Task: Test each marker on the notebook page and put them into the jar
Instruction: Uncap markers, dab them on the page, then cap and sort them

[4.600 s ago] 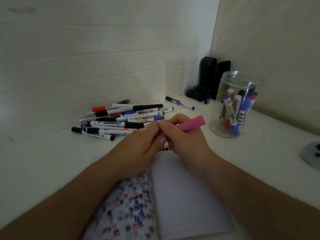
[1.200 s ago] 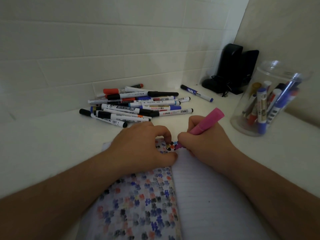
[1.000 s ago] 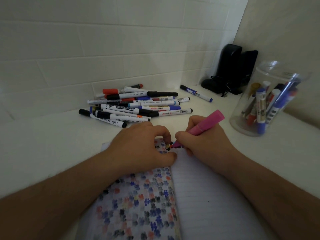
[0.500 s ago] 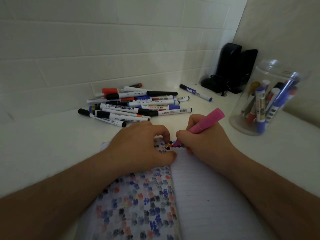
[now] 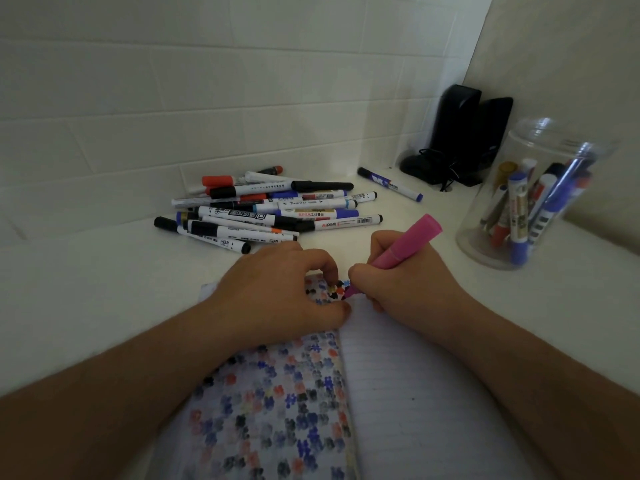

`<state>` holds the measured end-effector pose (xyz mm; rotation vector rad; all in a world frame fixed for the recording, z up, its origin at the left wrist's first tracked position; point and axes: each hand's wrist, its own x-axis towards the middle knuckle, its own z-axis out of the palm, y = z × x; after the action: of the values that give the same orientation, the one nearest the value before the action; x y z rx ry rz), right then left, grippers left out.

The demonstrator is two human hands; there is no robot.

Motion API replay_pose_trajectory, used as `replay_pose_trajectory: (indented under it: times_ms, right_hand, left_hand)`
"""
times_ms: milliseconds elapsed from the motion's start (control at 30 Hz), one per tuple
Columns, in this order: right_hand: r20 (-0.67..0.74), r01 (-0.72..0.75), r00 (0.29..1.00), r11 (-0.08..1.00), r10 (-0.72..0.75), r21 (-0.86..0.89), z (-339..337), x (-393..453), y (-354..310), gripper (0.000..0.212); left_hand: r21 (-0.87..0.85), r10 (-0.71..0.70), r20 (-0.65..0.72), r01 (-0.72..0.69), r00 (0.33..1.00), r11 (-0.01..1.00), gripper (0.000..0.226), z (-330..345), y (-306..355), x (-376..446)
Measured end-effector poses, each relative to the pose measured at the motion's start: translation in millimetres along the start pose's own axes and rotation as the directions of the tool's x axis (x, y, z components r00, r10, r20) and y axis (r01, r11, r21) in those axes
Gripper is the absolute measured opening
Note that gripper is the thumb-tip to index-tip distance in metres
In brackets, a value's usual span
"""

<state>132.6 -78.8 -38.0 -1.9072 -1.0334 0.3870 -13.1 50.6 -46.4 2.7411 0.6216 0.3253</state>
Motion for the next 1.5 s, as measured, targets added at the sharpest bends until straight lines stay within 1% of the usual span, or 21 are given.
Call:
replay_pose_trajectory:
  times_ms: [67,100,167,233,267,333,433,533,633,700,800,867,967,1000,1033,1100,1267,1367,1433,1500]
  right_hand:
    - [-0.003,-0.007,1.000,1.000,0.007,0.016,0.2,-0.4,-1.1,0.023]
    - [-0.009,-0.016,1.000,0.998,0.016,0.059,-0.2,0.1,-1.5,0.022]
    - [-0.017,-0.063,0.998,0.970,0.069,0.236,-3.3,1.9,-2.2,0.021]
    - [0.014,-0.100,0.994,0.896,0.104,0.433,-9.1,3.3,-3.5,0.020]
    - [0.046,-0.105,0.994,0.857,0.095,0.504,-11.9,3.4,-3.9,0.020]
    - [0.114,-0.112,0.992,0.790,0.053,0.603,-16.8,2.4,-3.4,0.020]
    - [0.170,-0.141,0.985,0.722,0.033,0.678,-22.0,1.3,-1.2,0.026]
    - [0.163,-0.126,0.986,0.741,0.022,0.659,-22.1,1.3,0.8,0.027]
    - [0.144,-0.079,0.990,0.813,-0.006,0.577,-18.0,0.6,1.1,0.019]
    - [0.129,-0.032,0.991,0.855,-0.041,0.518,-15.8,-0.7,1.0,0.019]
    - [0.102,0.036,0.990,0.890,-0.092,0.455,-13.9,-2.9,1.4,0.020]
    - [0.108,0.047,0.989,0.907,-0.100,0.418,-14.6,-5.4,-0.5,0.021]
    - [0.186,-0.071,0.982,0.872,-0.023,0.485,-18.0,-5.8,-2.6,0.039]
    - [0.209,-0.109,0.978,0.857,0.001,0.504,-18.6,-5.1,-3.3,0.042]
    - [0.217,-0.128,0.976,0.852,0.018,0.508,-18.3,-4.2,-4.1,0.040]
    - [0.199,-0.133,0.979,0.839,0.030,0.528,-15.5,-3.6,-5.4,0.033]
    - [0.153,-0.143,0.986,0.774,0.060,0.617,-9.3,-5.5,-12.6,0.033]
    - [0.141,-0.153,0.986,0.776,0.084,0.612,-4.1,-6.7,-14.0,0.034]
    - [0.137,-0.137,0.988,0.789,0.068,0.599,-2.4,-9.5,-14.5,0.034]
    - [0.127,-0.093,0.992,0.818,0.024,0.568,-2.6,-12.3,-15.6,0.033]
  left_hand:
    - [0.012,0.028,-0.008,-0.028,1.000,1.000,0.041,0.6,-0.4,-2.1]
    - [-0.004,0.049,-0.018,-0.050,0.999,0.999,0.038,0.8,-0.2,-3.3]
    - [-0.125,0.068,-0.051,-0.074,0.996,0.989,0.031,0.2,0.4,-4.8]
    - [-0.244,0.045,-0.072,-0.062,0.996,0.968,0.033,-2.2,-0.8,-3.8]
    - [-0.288,0.027,-0.076,-0.048,0.997,0.957,0.032,-3.2,-1.9,-3.0]
    - [-0.355,-0.008,-0.092,-0.025,0.996,0.935,0.026,-3.8,-3.5,-1.7]
    - [-0.364,-0.017,-0.113,-0.025,0.993,0.931,0.027,-3.2,-3.9,-0.1]
    - [-0.335,-0.014,-0.129,-0.030,0.992,0.942,0.033,-3.9,-1.5,-0.2]
    - [-0.292,-0.005,-0.144,-0.038,0.990,0.956,0.039,-4.9,1.0,-0.7]
    - [-0.252,0.008,-0.148,-0.046,0.989,0.967,0.036,-5.3,2.0,-1.7]
    - [-0.215,0.029,-0.178,-0.067,0.984,0.974,0.030,-5.3,2.4,-2.4]
    - [-0.203,0.030,-0.204,-0.072,0.979,0.977,0.027,-5.4,1.8,-2.2]
    - [-0.201,0.025,-0.228,-0.072,0.973,0.977,0.024,-5.2,0.8,-3.3]
    - [-0.202,0.028,-0.239,-0.077,0.971,0.976,0.023,-5.3,0.6,-4.1]
    - [-0.195,0.034,-0.250,-0.085,0.968,0.977,0.022,-5.4,0.8,-4.6]
    - [-0.163,0.061,-0.280,-0.110,0.958,0.981,0.021,-5.6,2.2,-6.8]
    - [-0.103,0.145,-0.364,-0.194,0.920,0.975,0.016,-6.6,7.1,-12.1]
    - [-0.065,0.152,-0.370,-0.189,0.917,0.980,0.014,-6.9,8.9,-13.8]
    - [-0.031,0.171,-0.382,-0.197,0.908,0.980,0.016,-5.8,9.1,-13.9]
    - [0.003,0.200,-0.389,-0.215,0.900,0.977,0.023,-5.4,6.8,-13.7]
